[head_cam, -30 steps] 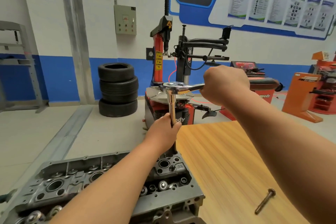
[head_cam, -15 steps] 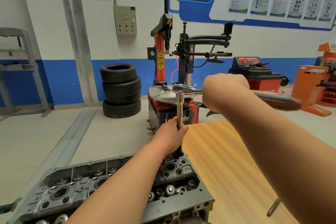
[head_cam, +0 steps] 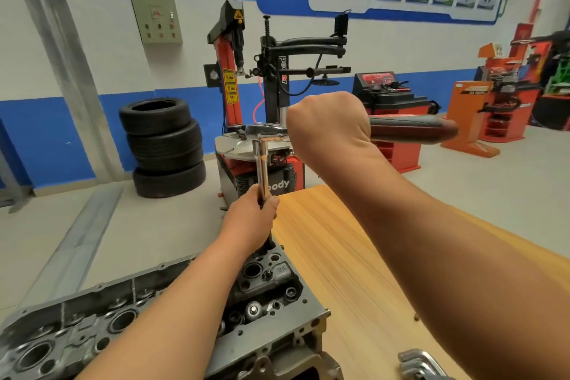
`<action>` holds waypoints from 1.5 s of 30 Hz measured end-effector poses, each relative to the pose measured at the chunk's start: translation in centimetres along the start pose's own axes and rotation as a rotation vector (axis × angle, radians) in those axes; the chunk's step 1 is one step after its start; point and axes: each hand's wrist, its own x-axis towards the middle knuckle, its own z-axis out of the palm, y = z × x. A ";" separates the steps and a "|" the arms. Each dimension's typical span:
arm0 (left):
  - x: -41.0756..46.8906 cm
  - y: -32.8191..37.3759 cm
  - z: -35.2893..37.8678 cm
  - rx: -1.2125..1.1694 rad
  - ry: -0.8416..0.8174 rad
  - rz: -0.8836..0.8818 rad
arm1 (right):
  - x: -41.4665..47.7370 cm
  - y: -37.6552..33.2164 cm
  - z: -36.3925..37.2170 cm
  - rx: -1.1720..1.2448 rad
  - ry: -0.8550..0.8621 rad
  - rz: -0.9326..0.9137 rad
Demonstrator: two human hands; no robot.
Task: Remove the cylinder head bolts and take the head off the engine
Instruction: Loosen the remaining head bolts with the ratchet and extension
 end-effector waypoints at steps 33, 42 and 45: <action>-6.5 4.7 -1.1 -0.062 -0.014 0.133 | 1.0 5.9 1.7 0.382 -0.015 0.139; -7.9 3.4 0.2 0.001 0.013 0.055 | -1.7 4.5 -0.2 0.222 -0.094 0.093; -7.7 3.5 0.2 0.071 0.023 0.055 | -2.3 4.3 -1.3 0.169 -0.110 0.111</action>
